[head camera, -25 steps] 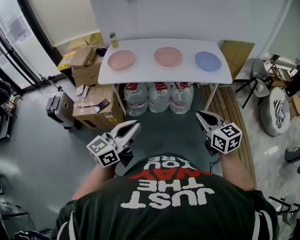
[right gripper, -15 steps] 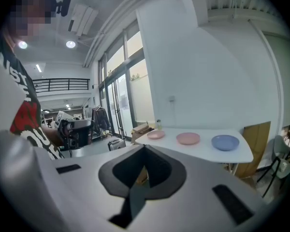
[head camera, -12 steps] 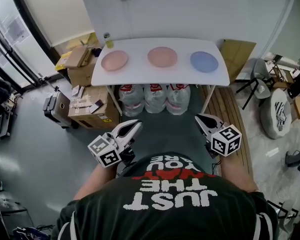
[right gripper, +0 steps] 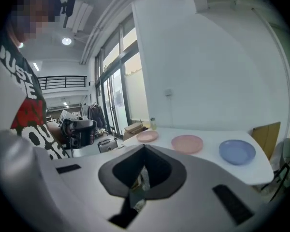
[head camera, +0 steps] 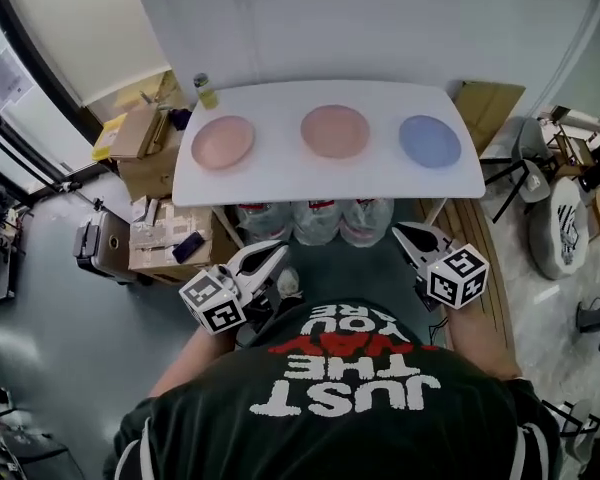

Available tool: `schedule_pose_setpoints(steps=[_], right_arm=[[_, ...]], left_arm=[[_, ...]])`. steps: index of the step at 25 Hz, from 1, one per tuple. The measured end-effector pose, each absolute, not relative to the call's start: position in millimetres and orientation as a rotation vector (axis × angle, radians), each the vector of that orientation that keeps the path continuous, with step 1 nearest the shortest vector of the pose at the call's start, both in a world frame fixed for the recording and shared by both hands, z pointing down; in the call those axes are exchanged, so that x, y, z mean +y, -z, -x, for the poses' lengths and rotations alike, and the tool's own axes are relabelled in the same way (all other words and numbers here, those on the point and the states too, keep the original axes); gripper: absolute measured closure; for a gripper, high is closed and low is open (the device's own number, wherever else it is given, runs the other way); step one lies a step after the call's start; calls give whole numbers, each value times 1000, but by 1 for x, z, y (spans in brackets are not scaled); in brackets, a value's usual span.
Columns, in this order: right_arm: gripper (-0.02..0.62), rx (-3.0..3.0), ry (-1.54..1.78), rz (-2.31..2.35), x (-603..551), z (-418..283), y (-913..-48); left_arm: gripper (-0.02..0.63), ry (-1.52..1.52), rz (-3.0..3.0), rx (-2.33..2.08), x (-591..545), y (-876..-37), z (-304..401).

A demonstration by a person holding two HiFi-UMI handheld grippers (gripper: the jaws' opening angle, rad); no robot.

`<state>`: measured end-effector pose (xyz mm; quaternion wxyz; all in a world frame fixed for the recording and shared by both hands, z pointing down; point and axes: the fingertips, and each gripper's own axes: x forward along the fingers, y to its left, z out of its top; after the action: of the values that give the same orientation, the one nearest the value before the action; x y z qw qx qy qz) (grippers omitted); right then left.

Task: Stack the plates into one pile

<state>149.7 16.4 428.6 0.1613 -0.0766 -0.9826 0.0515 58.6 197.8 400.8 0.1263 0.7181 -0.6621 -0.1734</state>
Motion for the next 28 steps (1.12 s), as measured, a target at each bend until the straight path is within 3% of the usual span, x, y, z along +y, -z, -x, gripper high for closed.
schedule_pose_setpoints(steps=[7,13,28], right_arm=[[591,-2810,-184,81,-36,17,-415],[591,-2782,-239,-35,-88,97,-414],[589,-2530,-367,-37,-254,160,-519]], left_arm=[[600,476,-2186,-1773,127,-399,115],[600,456,-2194,-1722,79,-404,204],[600,431,-2039,-1865,-34,-446,234]])
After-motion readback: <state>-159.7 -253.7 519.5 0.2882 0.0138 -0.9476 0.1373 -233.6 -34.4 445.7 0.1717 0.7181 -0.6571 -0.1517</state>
